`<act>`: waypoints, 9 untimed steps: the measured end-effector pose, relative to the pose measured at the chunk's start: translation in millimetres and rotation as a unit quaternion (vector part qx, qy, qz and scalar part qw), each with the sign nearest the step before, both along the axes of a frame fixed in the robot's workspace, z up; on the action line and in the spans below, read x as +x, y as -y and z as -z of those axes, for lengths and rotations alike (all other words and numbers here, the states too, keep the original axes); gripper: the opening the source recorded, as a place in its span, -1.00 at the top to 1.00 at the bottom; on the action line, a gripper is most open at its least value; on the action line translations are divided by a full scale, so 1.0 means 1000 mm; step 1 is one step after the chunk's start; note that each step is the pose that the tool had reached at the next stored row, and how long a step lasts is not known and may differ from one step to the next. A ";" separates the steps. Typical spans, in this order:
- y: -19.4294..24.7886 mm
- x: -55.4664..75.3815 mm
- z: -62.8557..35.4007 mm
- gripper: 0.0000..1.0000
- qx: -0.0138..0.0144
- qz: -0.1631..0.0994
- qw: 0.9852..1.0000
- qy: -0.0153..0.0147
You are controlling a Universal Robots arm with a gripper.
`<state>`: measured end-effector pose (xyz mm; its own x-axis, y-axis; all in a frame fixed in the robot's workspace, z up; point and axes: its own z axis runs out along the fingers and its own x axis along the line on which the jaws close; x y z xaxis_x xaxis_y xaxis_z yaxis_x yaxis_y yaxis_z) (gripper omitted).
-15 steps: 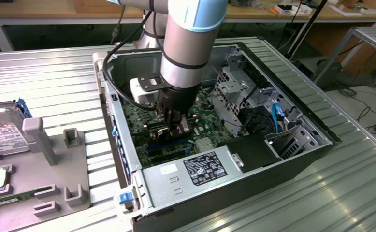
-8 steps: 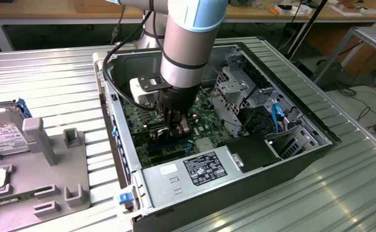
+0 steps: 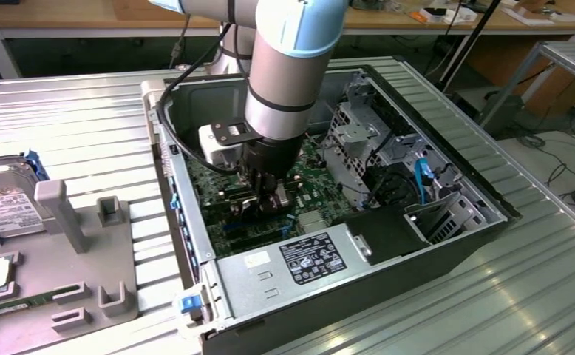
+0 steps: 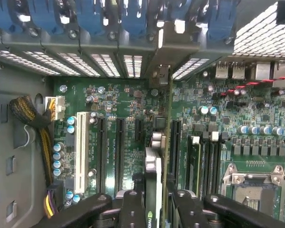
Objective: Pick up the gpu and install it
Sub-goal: 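Insert the gpu into the slot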
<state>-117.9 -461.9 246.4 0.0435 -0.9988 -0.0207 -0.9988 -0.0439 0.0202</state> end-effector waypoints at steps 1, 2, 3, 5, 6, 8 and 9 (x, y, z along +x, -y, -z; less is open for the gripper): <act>0.0001 0.000 -0.0001 0.47 -0.001 0.000 1.000 0.000; 0.0001 0.000 -0.0002 0.47 -0.001 0.000 1.000 0.000; 0.0001 0.000 -0.0002 0.47 -0.001 0.000 1.000 0.000; 0.0001 0.000 -0.0002 0.47 -0.001 0.000 1.000 0.000; 0.0001 0.000 -0.0002 0.47 -0.001 0.000 1.000 0.000; 0.0001 0.000 -0.0002 0.47 -0.001 0.000 1.000 0.000; 0.0001 0.000 -0.0002 0.47 -0.001 0.000 1.000 0.000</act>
